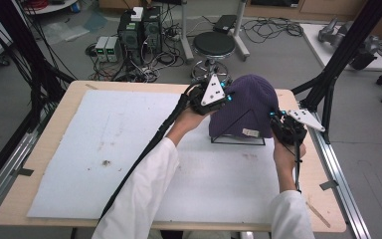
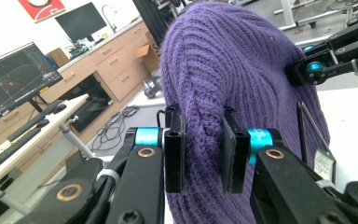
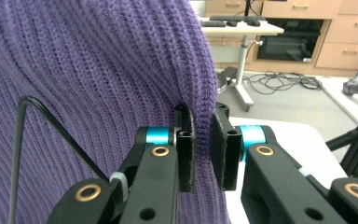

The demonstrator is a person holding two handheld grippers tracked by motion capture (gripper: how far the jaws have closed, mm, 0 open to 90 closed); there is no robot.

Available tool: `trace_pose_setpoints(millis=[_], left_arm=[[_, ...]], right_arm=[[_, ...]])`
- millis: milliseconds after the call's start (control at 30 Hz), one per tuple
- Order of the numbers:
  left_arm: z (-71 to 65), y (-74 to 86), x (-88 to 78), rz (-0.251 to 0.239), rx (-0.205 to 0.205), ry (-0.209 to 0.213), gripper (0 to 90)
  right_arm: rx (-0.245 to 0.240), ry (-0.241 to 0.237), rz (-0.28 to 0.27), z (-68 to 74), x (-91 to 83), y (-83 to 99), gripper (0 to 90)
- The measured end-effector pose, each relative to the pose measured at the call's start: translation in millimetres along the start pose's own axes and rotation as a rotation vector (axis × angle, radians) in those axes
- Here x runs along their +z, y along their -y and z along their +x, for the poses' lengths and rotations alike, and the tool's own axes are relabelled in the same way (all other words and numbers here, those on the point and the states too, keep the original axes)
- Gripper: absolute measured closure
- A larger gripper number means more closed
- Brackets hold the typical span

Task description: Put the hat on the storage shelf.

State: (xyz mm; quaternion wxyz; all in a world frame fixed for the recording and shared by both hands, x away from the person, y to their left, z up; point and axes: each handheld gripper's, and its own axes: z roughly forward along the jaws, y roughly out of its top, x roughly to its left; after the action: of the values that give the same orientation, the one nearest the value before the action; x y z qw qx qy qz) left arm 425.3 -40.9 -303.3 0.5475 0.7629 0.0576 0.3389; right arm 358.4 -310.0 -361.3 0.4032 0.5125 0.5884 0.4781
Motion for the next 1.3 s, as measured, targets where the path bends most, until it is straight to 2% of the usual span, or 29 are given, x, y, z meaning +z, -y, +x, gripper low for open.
trace_pose_setpoints(millis=[100,267,400,533,667,700,800,967,1033,1100,1167,1200,1300], left_arm=[[0.5,2.3,0.5,0.005,-0.022,0.006,74.4],[-1.8,8.0,3.1,0.032,-0.022,0.008,74.3],[-1.5,11.5,4.3,0.034,-0.035,0.007,74.0],[-1.2,13.2,5.8,0.032,-0.041,0.026,73.8],[-1.1,14.5,6.6,0.03,-0.053,0.032,72.9],[-1.4,14.8,6.8,0.03,-0.069,0.025,70.9],[-1.6,15.5,6.1,0.025,-0.098,0.04,68.2],[-1.3,16.7,5.2,0.021,-0.109,0.046,66.4],[-0.5,17.9,4.7,0.022,-0.118,0.044,65.0],[0.6,20.1,3.8,0.02,-0.126,0.049,64.5],[0.5,21.1,3.5,0.023,-0.116,0.051,64.6],[0.2,21.5,3.1,0.019,-0.127,0.055,64.2],[0.1,22.2,2.6,0.012,-0.143,0.058,58.2]], right_arm=[[0.002,-0.004,0.011,0.5,1.7,0.7,81.5],[0.009,-0.011,0.072,0.8,6.6,4.8,80.8],[0.012,-0.019,0.084,-1.0,8.1,5.7,80.8],[0.028,-0.02,0.107,-3.7,9.2,7.3,80.4],[0.044,-0.025,0.114,-5.1,9.4,7.8,78.6],[0.044,-0.029,0.114,-5.9,9.4,7.8,78.6],[0.044,-0.03,0.115,-6.9,9.0,7.9,78.2],[0.049,-0.039,0.122,-7.2,8.5,7.8,78.2],[0.049,-0.044,0.122,-7.0,8.5,7.7,74.4],[0.058,-0.058,0.127,-7.7,8.7,7.7,65.3],[0.044,-0.057,0.132,-8.0,8.6,7.9,60.0],[0.049,-0.055,0.133,-8.1,8.4,7.8,56.1],[0.054,-0.053,0.114,-8.7,6.3,6.2,48.3]])
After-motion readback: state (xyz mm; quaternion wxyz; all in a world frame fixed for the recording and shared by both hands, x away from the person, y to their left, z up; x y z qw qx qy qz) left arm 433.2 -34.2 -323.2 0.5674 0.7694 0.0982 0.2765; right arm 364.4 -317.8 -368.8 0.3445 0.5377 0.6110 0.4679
